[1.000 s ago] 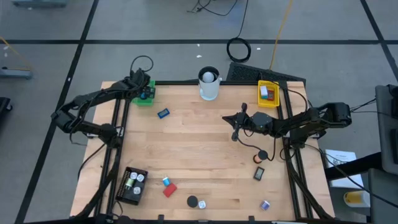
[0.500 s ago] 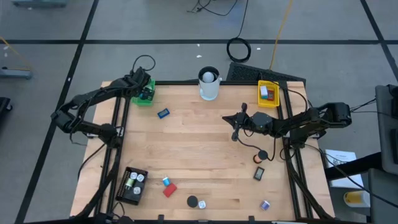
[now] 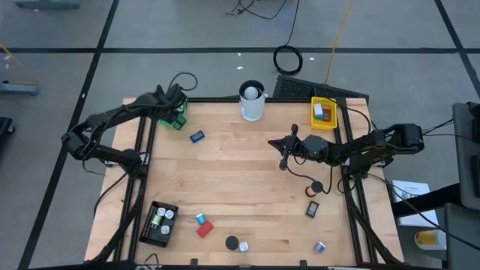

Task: Pick & Place Office items
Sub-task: Put the blue hourglass timer into the green bin

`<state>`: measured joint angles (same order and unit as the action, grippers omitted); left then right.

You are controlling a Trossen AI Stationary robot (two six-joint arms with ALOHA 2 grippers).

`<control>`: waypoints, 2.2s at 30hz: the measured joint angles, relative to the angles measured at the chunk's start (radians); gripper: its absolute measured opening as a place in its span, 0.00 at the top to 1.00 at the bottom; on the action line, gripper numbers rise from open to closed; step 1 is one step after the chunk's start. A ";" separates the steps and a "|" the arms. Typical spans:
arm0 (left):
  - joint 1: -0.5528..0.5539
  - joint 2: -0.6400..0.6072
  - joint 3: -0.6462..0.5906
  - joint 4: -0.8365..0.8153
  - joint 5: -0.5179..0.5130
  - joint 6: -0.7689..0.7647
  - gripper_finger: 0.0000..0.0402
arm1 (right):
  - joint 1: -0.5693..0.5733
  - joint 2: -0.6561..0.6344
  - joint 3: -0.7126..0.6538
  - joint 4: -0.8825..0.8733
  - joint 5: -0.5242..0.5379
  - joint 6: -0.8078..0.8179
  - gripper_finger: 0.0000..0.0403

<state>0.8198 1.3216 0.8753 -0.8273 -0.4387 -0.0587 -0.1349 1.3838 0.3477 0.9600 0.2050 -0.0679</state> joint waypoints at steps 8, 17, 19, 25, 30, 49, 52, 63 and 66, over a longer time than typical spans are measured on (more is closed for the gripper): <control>-0.012 0.000 -0.001 0.030 0.176 0.021 0.98 | 0.000 0.000 0.000 0.000 0.000 0.000 0.99; 0.094 0.000 -0.002 0.067 0.222 0.004 0.99 | 0.000 0.000 0.000 0.000 0.000 0.000 0.99; 0.094 0.000 -0.002 0.078 0.230 0.009 0.99 | 0.000 0.000 0.000 0.000 0.000 0.000 0.99; 0.073 0.083 -0.003 0.091 0.205 0.008 0.99 | 0.000 0.000 0.000 0.000 0.000 0.000 0.99; 0.064 0.172 -0.003 0.139 0.098 0.002 0.99 | 0.000 0.000 0.000 0.000 0.000 0.000 0.99; 0.078 0.197 -0.003 0.202 0.018 -0.043 0.99 | 0.000 0.000 0.000 -0.005 0.000 0.001 0.99; 0.082 0.197 -0.003 0.200 0.003 -0.044 0.99 | 0.000 0.000 0.000 -0.007 0.000 0.001 0.99; 0.046 0.187 -0.003 0.116 0.010 -0.025 0.99 | 0.000 0.000 0.000 -0.007 0.000 0.000 0.99; 0.041 0.190 -0.003 0.133 -0.003 -0.020 0.99 | 0.000 0.000 0.000 -0.007 0.000 0.002 0.99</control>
<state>0.8606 1.5119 0.8722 -0.6942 -0.4415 -0.0784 -0.1345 1.3838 0.3473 0.9531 0.2047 -0.0658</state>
